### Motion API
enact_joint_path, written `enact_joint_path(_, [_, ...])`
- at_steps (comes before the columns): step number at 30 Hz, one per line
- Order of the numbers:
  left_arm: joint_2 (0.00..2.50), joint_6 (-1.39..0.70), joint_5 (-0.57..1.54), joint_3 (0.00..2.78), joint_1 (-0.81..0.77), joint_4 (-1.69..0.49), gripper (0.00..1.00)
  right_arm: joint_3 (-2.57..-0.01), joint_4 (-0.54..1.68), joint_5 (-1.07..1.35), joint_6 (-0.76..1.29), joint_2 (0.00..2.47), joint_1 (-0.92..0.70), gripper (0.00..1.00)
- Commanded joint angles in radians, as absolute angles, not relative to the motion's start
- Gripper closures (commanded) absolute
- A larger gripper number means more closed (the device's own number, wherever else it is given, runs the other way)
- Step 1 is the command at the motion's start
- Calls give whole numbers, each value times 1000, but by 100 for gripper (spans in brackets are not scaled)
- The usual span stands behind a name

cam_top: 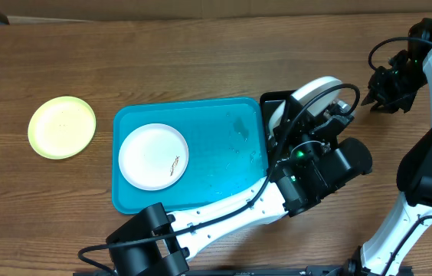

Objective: Clean dirty plates on tray and stack at the side
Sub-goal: 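Lift the scrubbed white plate by its rim with the left gripper, then carry the white plate left and lower it onto the yellow plate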

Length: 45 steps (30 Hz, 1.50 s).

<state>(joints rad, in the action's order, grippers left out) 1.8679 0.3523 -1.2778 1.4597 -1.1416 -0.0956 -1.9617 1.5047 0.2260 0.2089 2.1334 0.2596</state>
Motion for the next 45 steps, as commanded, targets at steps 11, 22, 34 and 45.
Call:
enact_joint_path(11, [1832,259,-1397,1486,-1137,-85,96,-1983,1505,218,208,2109,266,74])
enact_joint_path(22, [1665,-26,-925,1486,-1058,-398,96,-1983,1507,221,208,2109,263,74])
enact_joint_path(34, [1579,-373,-94,1490,-472,-696,96,-1983,1520,581,12,2109,245,69])
enact_joint_path(45, [1582,-426,5,1489,128,-935,96,-1983,1491,585,-4,2109,4,64])
